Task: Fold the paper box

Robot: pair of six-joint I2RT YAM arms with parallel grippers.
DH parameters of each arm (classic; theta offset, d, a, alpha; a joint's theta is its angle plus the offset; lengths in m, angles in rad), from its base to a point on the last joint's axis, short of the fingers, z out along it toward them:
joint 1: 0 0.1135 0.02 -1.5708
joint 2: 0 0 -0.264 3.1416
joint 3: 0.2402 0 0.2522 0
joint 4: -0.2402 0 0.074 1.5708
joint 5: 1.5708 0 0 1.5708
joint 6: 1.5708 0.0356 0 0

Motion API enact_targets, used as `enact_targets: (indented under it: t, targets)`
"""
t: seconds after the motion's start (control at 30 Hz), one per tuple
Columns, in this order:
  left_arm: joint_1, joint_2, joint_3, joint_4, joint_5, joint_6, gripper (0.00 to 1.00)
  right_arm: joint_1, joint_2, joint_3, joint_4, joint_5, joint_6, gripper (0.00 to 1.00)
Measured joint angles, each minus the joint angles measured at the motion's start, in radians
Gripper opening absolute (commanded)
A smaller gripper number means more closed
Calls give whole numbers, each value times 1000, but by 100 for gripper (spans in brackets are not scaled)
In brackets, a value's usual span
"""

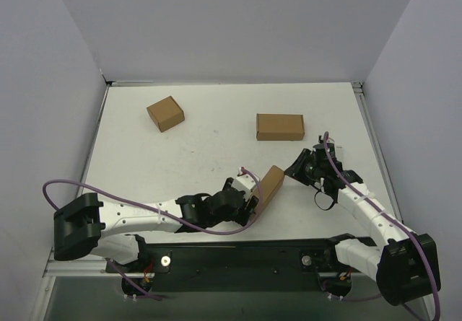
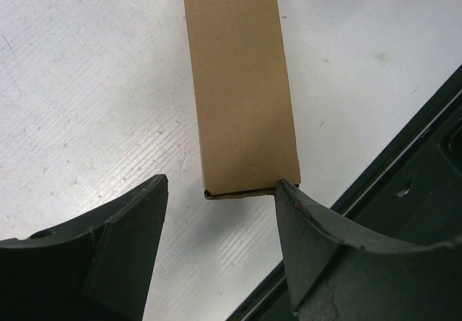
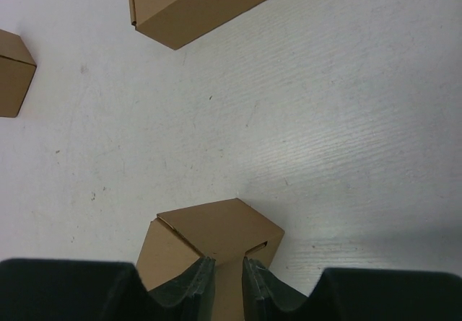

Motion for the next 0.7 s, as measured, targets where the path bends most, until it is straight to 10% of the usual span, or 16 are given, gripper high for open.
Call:
enact_targets:
  t: [0.7]
  targets:
    - [16, -8, 60, -54, 35, 14, 96, 150, -229, 0, -129, -25, 57, 70]
